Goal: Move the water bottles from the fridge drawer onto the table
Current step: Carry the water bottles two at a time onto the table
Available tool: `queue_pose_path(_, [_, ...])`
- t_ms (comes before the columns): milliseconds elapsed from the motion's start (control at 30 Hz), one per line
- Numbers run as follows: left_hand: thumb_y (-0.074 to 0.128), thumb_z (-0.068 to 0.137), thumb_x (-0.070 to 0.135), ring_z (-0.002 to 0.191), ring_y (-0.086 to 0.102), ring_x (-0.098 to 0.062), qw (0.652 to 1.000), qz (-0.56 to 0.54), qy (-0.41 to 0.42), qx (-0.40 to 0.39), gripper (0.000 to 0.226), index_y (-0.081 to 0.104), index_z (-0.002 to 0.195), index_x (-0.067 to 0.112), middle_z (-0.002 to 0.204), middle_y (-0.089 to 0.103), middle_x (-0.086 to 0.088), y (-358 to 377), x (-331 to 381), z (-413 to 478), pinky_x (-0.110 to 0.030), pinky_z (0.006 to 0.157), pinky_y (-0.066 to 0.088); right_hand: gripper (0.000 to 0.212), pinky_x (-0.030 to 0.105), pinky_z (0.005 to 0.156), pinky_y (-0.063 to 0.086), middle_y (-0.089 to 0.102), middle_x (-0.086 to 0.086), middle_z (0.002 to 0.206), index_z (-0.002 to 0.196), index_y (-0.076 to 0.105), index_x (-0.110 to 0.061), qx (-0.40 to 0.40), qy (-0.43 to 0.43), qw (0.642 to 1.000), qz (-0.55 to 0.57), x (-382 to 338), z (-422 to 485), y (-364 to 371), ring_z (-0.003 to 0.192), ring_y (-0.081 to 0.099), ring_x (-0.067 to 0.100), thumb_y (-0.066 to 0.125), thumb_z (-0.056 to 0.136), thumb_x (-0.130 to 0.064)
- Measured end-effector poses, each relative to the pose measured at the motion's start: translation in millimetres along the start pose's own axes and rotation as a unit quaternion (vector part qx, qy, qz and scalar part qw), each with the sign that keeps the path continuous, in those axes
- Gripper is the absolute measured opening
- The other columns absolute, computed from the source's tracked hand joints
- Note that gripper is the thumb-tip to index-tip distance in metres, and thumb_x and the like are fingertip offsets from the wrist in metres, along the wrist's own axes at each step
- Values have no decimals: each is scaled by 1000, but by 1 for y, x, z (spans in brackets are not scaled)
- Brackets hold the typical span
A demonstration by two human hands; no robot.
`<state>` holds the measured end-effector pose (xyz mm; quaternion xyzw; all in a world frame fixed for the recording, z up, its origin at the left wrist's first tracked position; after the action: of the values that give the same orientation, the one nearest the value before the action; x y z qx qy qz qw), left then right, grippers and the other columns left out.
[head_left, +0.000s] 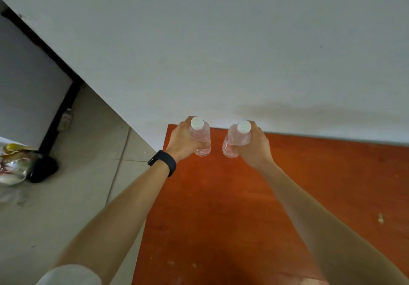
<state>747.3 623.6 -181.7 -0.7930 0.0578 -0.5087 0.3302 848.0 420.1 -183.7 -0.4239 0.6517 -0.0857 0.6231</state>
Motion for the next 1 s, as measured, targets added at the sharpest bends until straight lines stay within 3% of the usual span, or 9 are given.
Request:
queue_pose_path(133, [88, 66, 33, 103, 62, -15, 999, 18, 37, -1, 64, 55, 121, 31, 113, 64, 7, -6, 11, 35, -35, 86, 53, 74, 25, 81, 39, 56, -4, 118, 133, 46, -20, 2, -19, 1000, 4, -27, 31, 10, 102, 53, 14, 85, 70, -25])
queue_pose_path(267, [89, 67, 28, 104, 58, -15, 998, 15, 58, -18, 68, 55, 125, 27, 115, 62, 8, -2, 20, 52, -32, 83, 49, 70, 24, 77, 43, 57, -9, 117, 130, 44, -22, 6, -27, 999, 23, -39, 40, 22, 105, 57, 15, 81, 71, -23])
queue_pose_path(367, [88, 66, 28, 104, 60, -15, 998, -18, 57, -23, 70, 52, 126, 31, 116, 62, 8, 1, 13, 54, -30, 81, 51, 80, 21, 74, 48, 57, -14, 119, 133, 38, -30, 20, -4, 995, 95, -30, 36, 27, 101, 59, 10, 85, 68, -27])
queue_pose_path(533, [92, 65, 21, 107, 61, -6, 993, -107, 41, -19, 90, 37, 134, 38, 120, 60, 13, 3, -1, 44, -23, 82, 55, 99, 35, 97, 53, 51, -7, 138, 143, 34, -26, 9, 12, 997, 80, -1, 33, 39, 121, 54, 12, 91, 64, -42])
queue_pose_path(667, [93, 62, 39, 113, 60, -7, 989, -148, 23, -9, 100, 30, 139, 38, 128, 58, 14, 17, -14, 38, -26, 90, 52, 99, 41, 105, 48, 48, -5, 142, 148, 28, -29, -51, 59, 995, 58, 29, 32, 63, 127, 53, 17, 87, 68, -37])
queue_pose_path(800, [86, 77, 35, 112, 62, -9, 992, -120, -37, -21, 83, 37, 144, 30, 127, 62, 11, 42, -43, 43, -15, 82, 47, 84, 36, 101, 49, 54, -3, 140, 151, 25, -29, -94, 88, 990, 65, 40, 35, 87, 125, 57, 18, 76, 85, -33])
queue_pose_path(900, [80, 84, 35, 113, 66, -18, 994, -89, -57, -24, 67, 44, 141, 28, 123, 68, 6, 55, -60, 50, -23, 85, 49, 70, 25, 86, 49, 61, 0, 132, 150, 29, -24, -76, 88, 991, 60, 38, 41, 94, 119, 60, 19, 67, 92, -32])
queue_pose_path(1000, [78, 86, 37, 109, 67, -16, 995, -76, -59, -18, 70, 41, 144, 28, 122, 69, 6, 56, -64, 54, -25, 86, 51, 66, 24, 83, 48, 63, 2, 128, 148, 34, -20, -63, 87, 993, 55, 38, 45, 95, 115, 62, 20, 67, 92, -34])
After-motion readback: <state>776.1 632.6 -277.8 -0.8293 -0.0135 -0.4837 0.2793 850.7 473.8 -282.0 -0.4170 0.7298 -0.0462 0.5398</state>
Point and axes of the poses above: each hand's wrist, its own z-axis towards the middle knuckle, its own y-axis out of the palm, x = y × z, the point moved 7 cm from there along z, towards the middle knuckle
